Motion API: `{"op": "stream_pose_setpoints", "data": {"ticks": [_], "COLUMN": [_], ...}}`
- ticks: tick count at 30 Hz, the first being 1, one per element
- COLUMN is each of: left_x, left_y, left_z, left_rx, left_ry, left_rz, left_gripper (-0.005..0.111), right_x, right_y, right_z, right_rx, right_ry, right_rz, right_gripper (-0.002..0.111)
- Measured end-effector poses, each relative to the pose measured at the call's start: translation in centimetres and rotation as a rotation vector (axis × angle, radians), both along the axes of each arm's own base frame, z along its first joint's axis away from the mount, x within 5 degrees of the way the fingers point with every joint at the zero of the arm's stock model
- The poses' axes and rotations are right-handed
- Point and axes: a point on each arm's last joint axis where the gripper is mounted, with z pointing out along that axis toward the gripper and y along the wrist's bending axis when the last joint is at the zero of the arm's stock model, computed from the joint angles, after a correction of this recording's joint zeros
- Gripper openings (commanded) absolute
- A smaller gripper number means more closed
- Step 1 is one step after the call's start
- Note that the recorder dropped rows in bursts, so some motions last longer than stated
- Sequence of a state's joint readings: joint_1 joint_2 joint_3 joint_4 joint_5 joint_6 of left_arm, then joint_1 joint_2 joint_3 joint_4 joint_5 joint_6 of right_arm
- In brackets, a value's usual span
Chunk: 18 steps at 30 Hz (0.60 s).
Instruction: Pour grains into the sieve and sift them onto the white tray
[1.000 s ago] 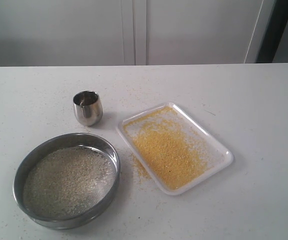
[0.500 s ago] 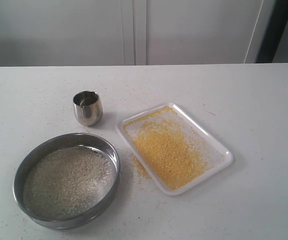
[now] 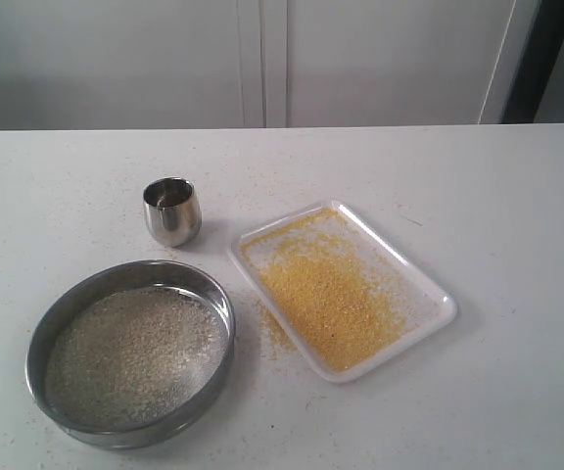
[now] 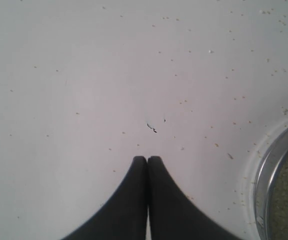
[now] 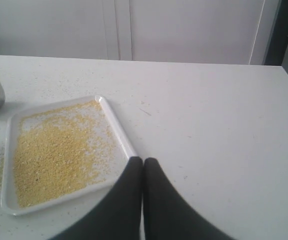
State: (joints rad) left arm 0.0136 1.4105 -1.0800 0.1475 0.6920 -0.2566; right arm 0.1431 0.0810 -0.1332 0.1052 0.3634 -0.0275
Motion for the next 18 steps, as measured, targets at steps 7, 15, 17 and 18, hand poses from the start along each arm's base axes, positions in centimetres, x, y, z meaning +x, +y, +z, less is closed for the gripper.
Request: {"op": "stream_pose_setpoints", "data": {"ticks": [7,15,17,18], "left_x": [0.0,0.0,0.0,0.0], "left_y": [0.0,0.0,0.0,0.0], "left_z": [0.0,0.0,0.0,0.0], "left_rx": [0.000,0.000,0.000,0.000], "left_ry": [0.000,0.000,0.000,0.000], "left_rz": [0.000,0.000,0.000,0.000], "left_gripper": [0.000,0.000,0.000,0.000], "right_x": [0.3,0.4,0.3,0.3], "right_y": [0.0,0.0,-0.1,-0.1], "right_z": [-2.3,-3.8,-3.8,-3.7], "right_rx": [-0.007,-0.019,-0.025,-0.029], "right_ry": [0.039,0.064,0.055,0.051], "right_rz": [-0.004,-0.007,-0.007,-0.007], "right_gripper": [0.000,0.000,0.000,0.000]}}
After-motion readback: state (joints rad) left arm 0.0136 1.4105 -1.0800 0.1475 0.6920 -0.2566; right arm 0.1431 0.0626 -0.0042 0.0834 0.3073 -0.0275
